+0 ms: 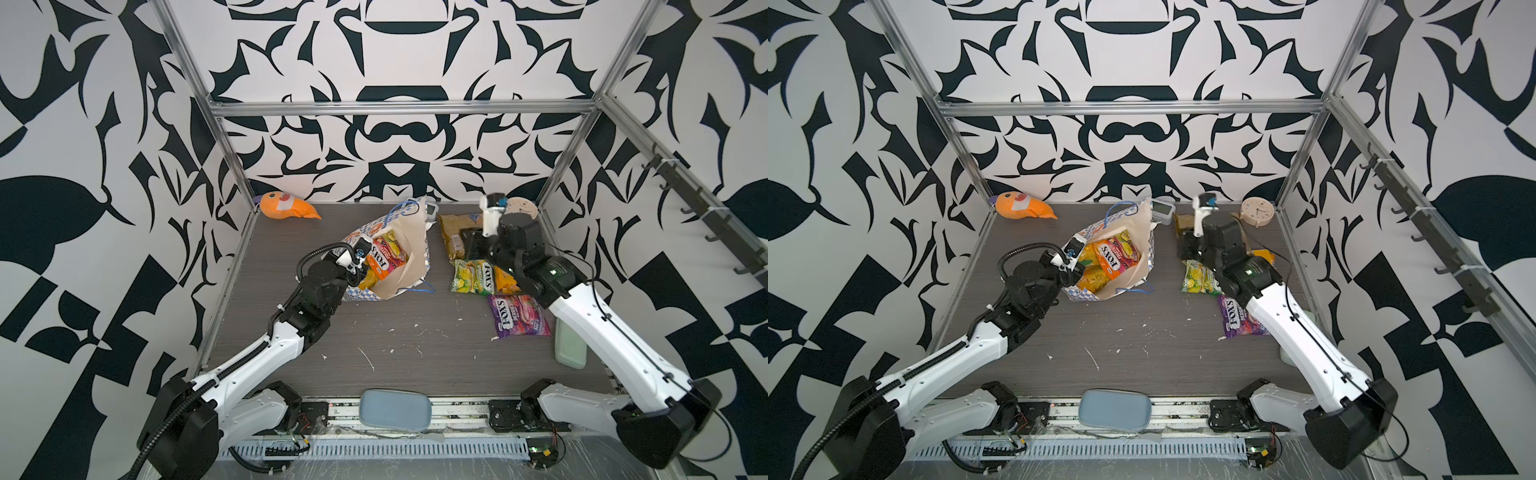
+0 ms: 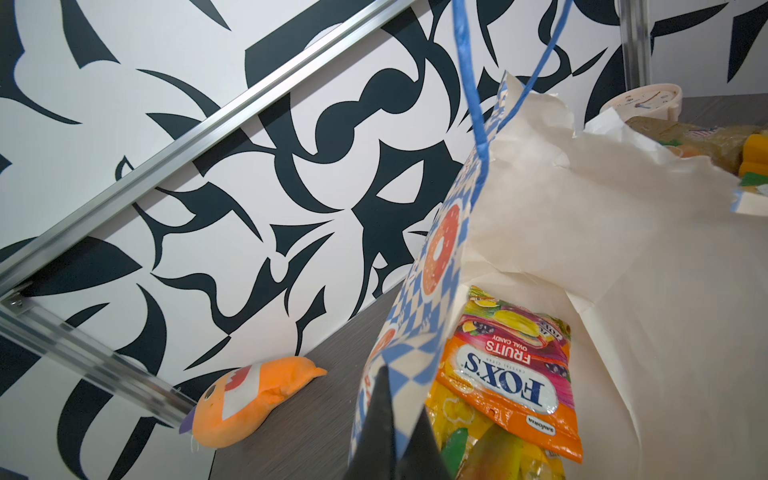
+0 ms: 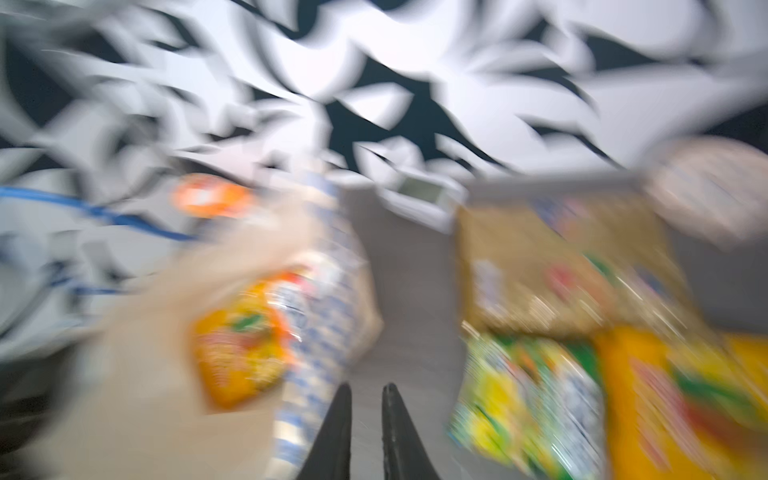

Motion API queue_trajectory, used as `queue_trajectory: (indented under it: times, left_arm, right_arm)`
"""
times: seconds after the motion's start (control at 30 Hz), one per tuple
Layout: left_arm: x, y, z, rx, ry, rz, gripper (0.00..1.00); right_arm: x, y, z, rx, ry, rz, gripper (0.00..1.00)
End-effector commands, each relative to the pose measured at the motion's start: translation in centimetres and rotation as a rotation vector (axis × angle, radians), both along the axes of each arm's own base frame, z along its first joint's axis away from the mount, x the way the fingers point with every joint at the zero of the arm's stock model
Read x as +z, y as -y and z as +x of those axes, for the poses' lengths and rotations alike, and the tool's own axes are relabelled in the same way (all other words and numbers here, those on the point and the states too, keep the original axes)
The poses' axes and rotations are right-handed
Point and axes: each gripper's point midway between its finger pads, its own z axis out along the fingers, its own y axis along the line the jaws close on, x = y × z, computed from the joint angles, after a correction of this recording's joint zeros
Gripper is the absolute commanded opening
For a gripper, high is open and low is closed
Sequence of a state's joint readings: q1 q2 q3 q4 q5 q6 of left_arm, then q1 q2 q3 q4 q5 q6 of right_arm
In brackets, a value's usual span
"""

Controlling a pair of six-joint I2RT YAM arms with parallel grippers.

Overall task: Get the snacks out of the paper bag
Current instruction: 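Raise the right gripper and swing it back over the bag opening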

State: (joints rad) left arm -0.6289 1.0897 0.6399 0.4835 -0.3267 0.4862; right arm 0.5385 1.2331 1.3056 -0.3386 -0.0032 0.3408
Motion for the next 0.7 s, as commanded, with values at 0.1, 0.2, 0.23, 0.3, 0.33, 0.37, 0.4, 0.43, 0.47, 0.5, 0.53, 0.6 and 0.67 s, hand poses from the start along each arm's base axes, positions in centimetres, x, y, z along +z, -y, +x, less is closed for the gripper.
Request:
queue_trajectory:
  times: [0.1, 0.2, 0.23, 0.3, 0.33, 0.37, 0.4, 0.43, 0.47, 0.5, 0.53, 0.6, 0.67]
  left_arm:
    - [3.7, 1.7, 0.4, -0.056, 0.076, -0.073, 0.0]
    - [4.0, 1.8, 0.8, -0.05, 0.081, -0.076, 0.0]
    - [4.1, 1.8, 0.9, -0.047, 0.086, -0.078, 0.0]
    - [4.4, 1.8, 1.0, -0.042, 0.097, -0.082, 0.0]
    - [4.4, 1.9, 1.1, -0.042, 0.099, -0.08, 0.0]
    - [4.6, 1.9, 1.2, -0.04, 0.103, -0.082, 0.0]
    - [4.7, 2.0, 1.3, -0.041, 0.104, -0.081, 0.0]
    - [4.6, 2.1, 1.4, -0.042, 0.104, -0.078, 0.0]
    - [4.7, 2.2, 1.5, -0.042, 0.106, -0.08, 0.0]
    - [4.6, 2.2, 1.5, -0.043, 0.109, -0.081, 0.0]
    - [4.7, 2.2, 1.6, -0.04, 0.114, -0.083, 0.0]
    - [4.8, 2.3, 1.8, -0.034, 0.126, -0.09, 0.0]
    - [5.1, 2.4, 2.0, -0.033, 0.135, -0.088, 0.0]
  right_arm:
    - [-2.0, -10.9, 1.4, 0.313, 0.033, -0.089, 0.09]
    - [-5.1, -13.0, 2.0, 0.322, 0.0, -0.14, 0.0]
    - [-6.0, -13.1, 2.0, 0.311, -0.001, -0.151, 0.0]
    - [-7.5, -13.4, 1.9, 0.311, 0.01, -0.116, 0.0]
    - [-8.3, -13.3, 1.9, 0.305, 0.005, -0.108, 0.0]
    - [-9.0, -13.3, 1.8, 0.301, -0.002, -0.1, 0.0]
    - [-9.4, -13.3, 1.7, 0.297, -0.004, -0.091, 0.0]
    - [-10.0, -13.2, 1.8, 0.296, -0.012, -0.093, 0.0]
    - [-10.5, -13.2, 1.8, 0.295, -0.024, -0.104, 0.0]
    - [-11.1, -13.2, 1.9, 0.295, -0.033, -0.124, 0.0]
    - [-12.0, -13.3, 2.1, 0.295, -0.042, -0.144, 0.0]
    - [-13.9, -13.4, 2.4, 0.298, -0.085, -0.192, 0.0]
    - [-15.6, -13.8, 2.5, 0.32, -0.126, -0.226, 0.0]
